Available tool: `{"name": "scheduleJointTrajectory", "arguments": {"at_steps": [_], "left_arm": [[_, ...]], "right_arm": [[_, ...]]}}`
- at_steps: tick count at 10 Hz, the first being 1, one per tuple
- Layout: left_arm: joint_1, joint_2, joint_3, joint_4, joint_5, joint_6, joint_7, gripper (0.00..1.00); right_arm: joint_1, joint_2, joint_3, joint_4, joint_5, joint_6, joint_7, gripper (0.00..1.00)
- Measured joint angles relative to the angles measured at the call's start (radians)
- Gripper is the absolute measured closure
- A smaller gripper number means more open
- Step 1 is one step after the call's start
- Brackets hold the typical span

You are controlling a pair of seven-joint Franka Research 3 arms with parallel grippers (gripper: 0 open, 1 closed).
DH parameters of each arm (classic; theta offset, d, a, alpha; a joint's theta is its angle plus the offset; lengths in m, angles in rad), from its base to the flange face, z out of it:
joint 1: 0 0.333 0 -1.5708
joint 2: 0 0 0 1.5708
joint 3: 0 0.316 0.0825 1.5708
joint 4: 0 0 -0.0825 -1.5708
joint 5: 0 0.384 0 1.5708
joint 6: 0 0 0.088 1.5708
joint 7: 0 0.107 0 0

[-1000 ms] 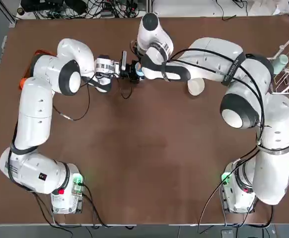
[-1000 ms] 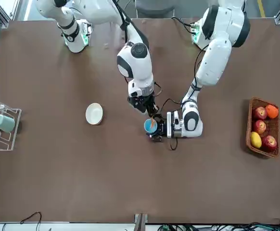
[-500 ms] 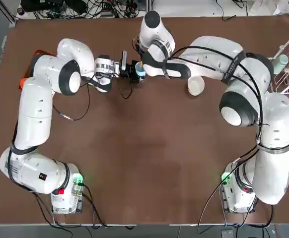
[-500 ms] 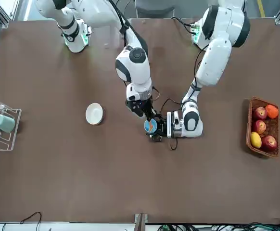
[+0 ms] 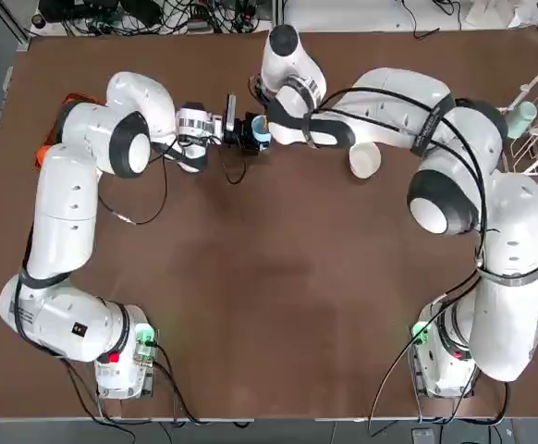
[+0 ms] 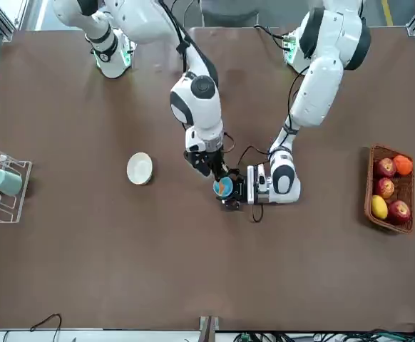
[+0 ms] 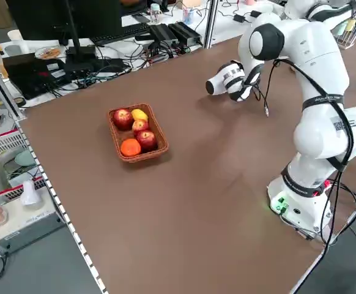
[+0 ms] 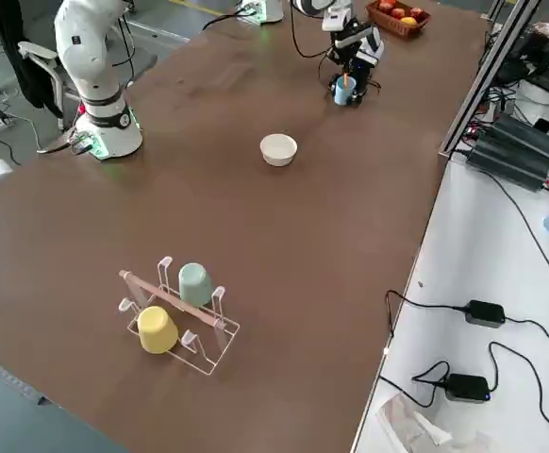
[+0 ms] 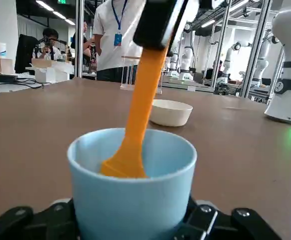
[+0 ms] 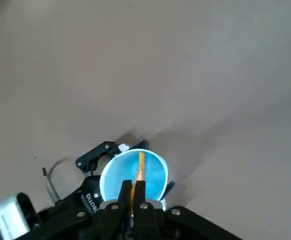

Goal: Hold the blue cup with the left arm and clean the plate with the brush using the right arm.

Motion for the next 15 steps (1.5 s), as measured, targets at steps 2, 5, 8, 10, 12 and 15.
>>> {"name": "scheduleJointTrajectory", "arguments": {"at_steps": [2,5,8,10,12,15], "left_arm": [[0.0,0.0,0.0,0.0,0.0,0.0,0.0,0.34],[0.0,0.0,0.0,0.0,0.0,-0.001,0.0,0.34],[0.0,0.0,0.0,0.0,0.0,-0.001,0.0,0.34],[0.0,0.0,0.0,0.0,0.0,-0.002,0.0,0.34],[0.0,0.0,0.0,0.0,0.0,-0.003,0.0,0.34],[0.001,0.0,0.0,0.0,0.0,-0.003,0.0,0.34]], "right_arm": [[0.001,0.005,0.002,-0.004,-0.007,0.0,0.0,0.95],[0.009,0.007,0.003,-0.008,-0.016,0.0,0.0,0.95],[0.026,0.021,0.003,0.0,-0.02,0.008,0.031,0.95],[0.027,0.031,0.003,0.021,-0.02,0.009,0.059,0.95],[0.027,0.047,0.003,0.05,-0.02,0.009,0.08,0.95],[0.022,0.061,-0.002,0.075,-0.02,0.009,0.086,0.95]]}}
